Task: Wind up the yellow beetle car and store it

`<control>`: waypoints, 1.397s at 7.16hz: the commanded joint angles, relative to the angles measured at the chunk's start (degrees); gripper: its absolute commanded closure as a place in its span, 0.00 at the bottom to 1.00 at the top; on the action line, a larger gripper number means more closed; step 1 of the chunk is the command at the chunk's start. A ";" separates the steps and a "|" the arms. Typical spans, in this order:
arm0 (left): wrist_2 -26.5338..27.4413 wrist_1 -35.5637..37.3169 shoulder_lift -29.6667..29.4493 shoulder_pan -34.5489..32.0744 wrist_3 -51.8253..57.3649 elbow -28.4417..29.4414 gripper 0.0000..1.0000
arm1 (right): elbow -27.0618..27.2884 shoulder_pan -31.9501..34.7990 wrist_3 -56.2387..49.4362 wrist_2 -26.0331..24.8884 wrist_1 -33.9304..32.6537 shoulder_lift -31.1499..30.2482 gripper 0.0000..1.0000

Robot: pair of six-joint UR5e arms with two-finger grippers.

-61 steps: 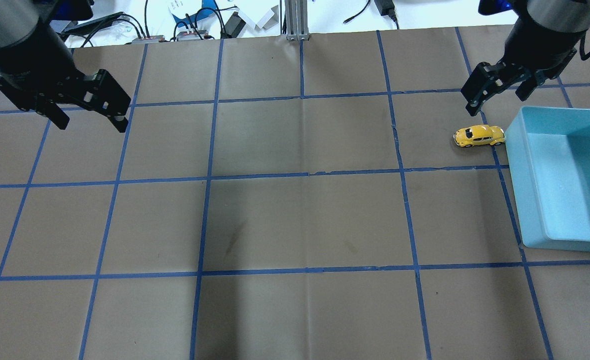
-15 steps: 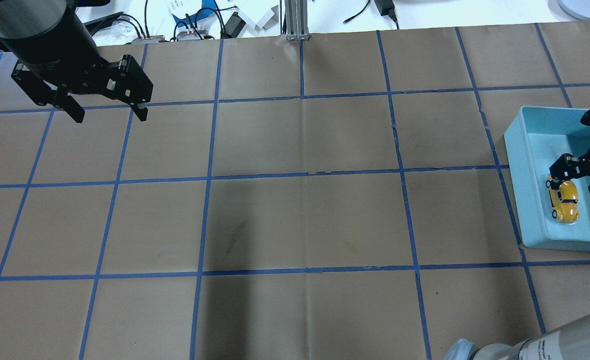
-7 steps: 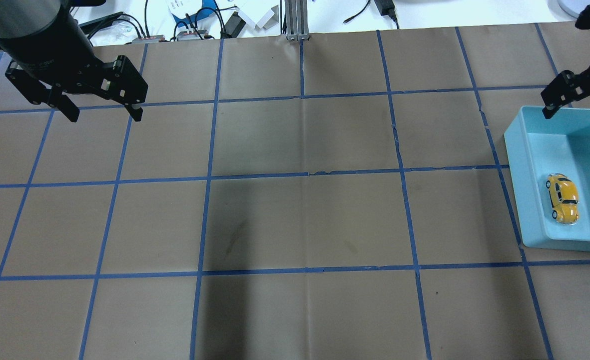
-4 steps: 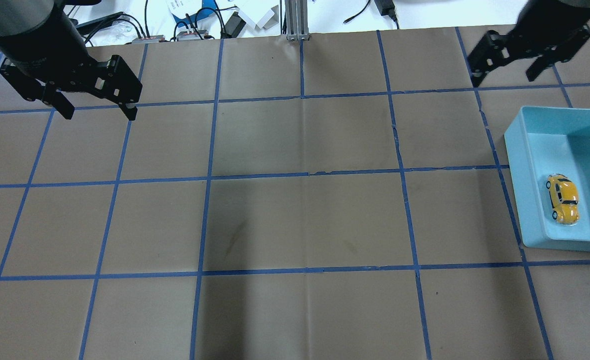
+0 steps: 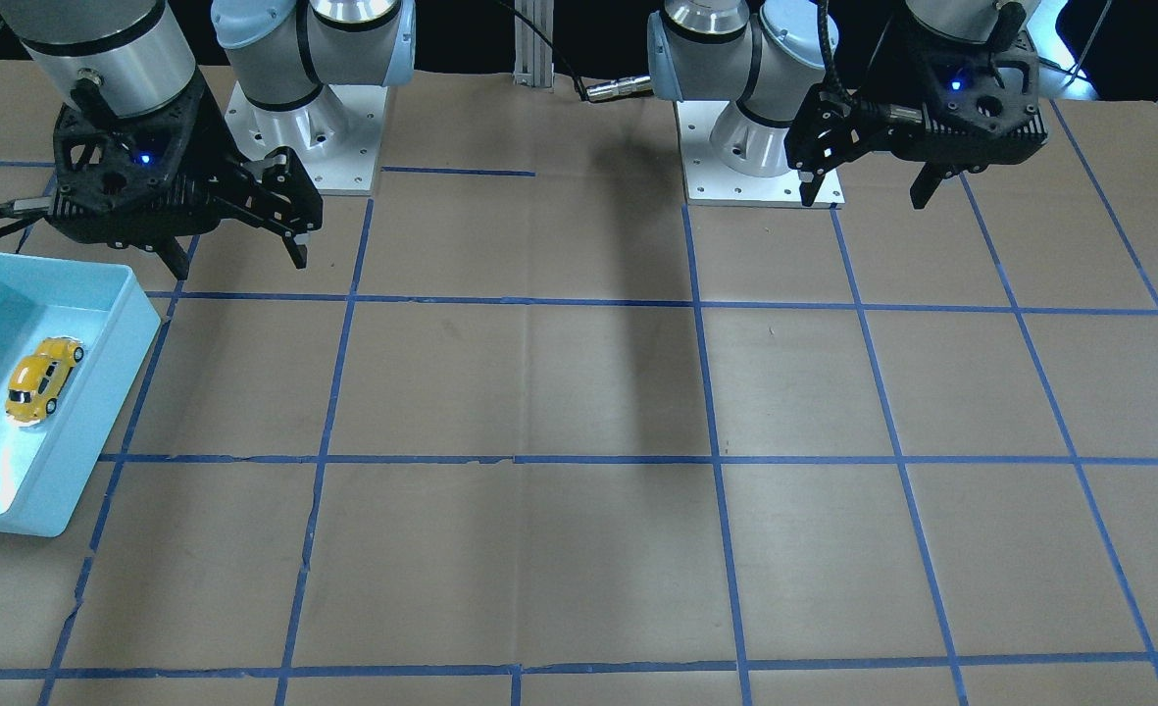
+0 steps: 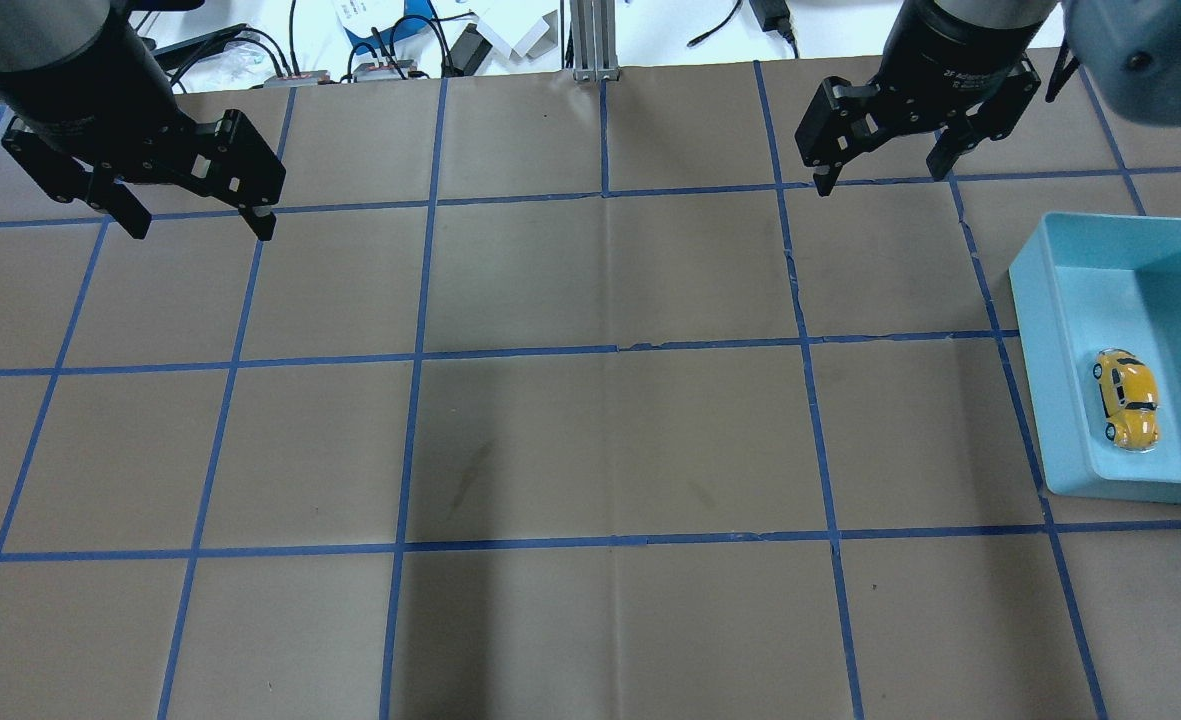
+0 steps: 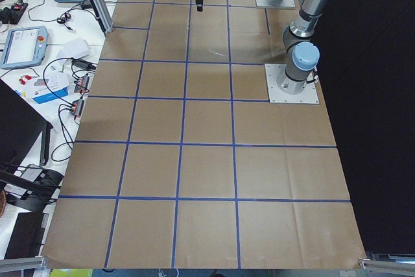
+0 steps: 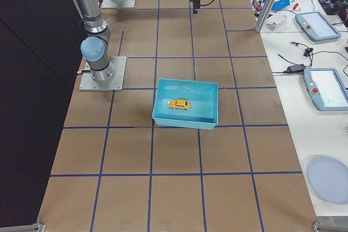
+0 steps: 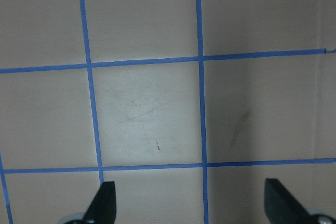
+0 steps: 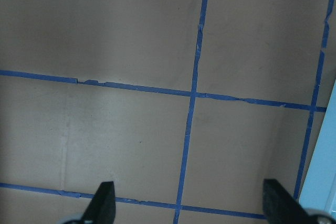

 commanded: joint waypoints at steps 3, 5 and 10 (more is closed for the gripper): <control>0.04 -0.10 0.03 -0.02 -0.02 0.43 0.00 | -0.53 0.16 0.59 -0.51 2.92 -0.11 0.00; 0.03 -0.10 -0.15 -0.01 -0.02 0.43 0.00 | -0.27 0.16 0.59 -0.51 3.00 -0.02 0.00; 0.03 -0.19 -0.15 -0.10 -0.02 0.52 0.00 | -0.18 0.16 0.42 -0.51 3.18 0.25 0.00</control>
